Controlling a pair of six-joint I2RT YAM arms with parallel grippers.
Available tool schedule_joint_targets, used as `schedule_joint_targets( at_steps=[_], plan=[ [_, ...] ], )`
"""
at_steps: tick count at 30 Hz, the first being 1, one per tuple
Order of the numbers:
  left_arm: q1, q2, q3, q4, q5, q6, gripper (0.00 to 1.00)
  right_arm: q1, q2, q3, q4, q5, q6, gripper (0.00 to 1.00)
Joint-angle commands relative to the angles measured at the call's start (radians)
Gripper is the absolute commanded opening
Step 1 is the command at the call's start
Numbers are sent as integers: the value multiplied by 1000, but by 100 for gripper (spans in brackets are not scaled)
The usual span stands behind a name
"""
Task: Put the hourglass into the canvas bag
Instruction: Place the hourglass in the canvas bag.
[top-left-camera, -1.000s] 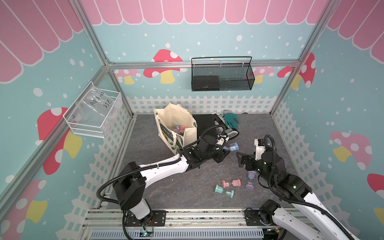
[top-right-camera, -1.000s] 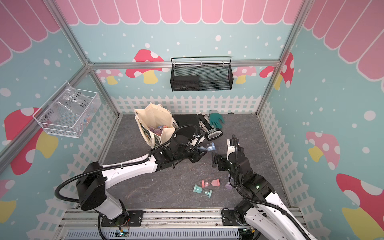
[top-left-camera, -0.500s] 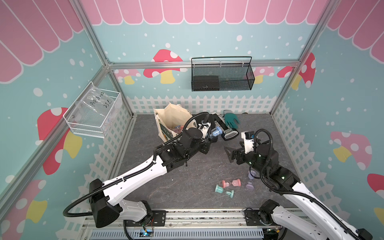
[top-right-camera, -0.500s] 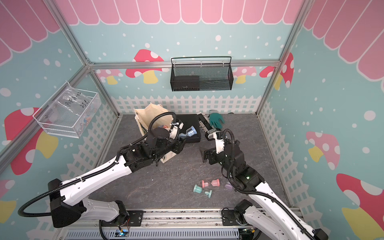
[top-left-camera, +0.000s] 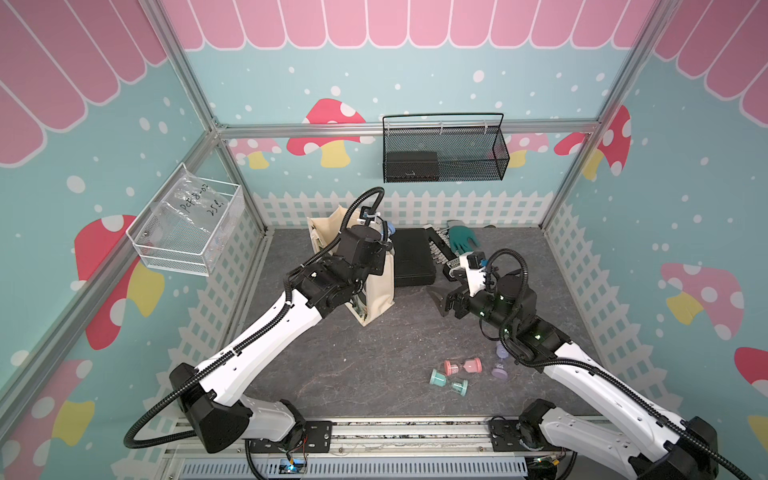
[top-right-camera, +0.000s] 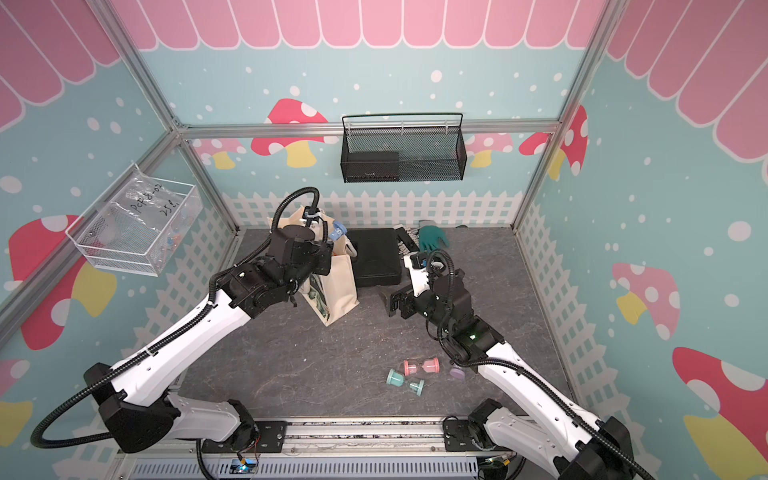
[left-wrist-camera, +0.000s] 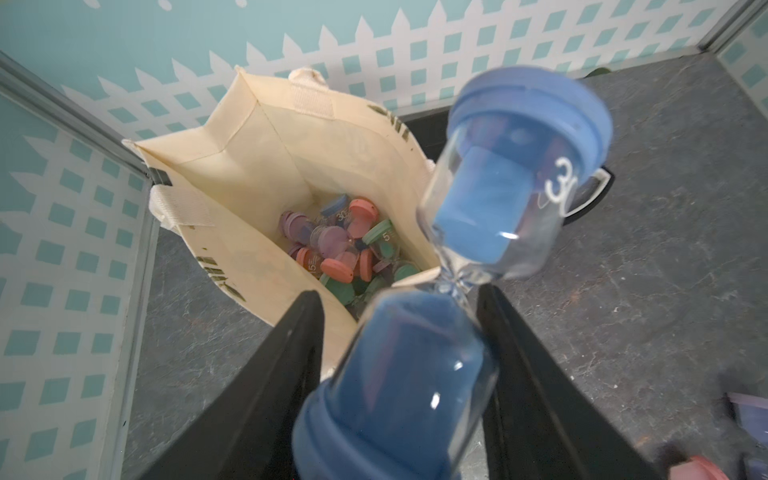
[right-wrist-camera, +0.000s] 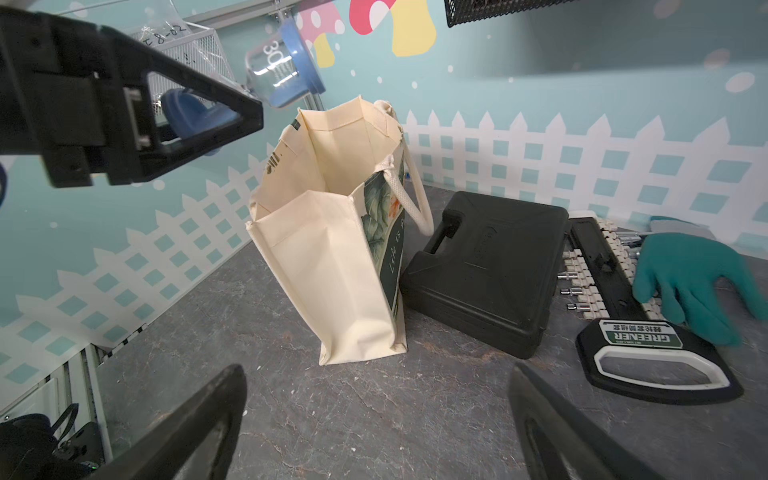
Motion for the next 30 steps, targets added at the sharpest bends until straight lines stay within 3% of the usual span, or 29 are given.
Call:
schedule_joint_targets(
  at_steps=[1,11,30],
  plan=[
    [49,65,69,-58,-4,-2,23,-2,18,8,95,-36,-15,100],
    [157,270,260,-171,48,-27,23,-2,79,23,146,-42,7,100],
    [258,521,321,-284,139,-61,30,-2,145,3,177,-29,29,99]
  ],
)
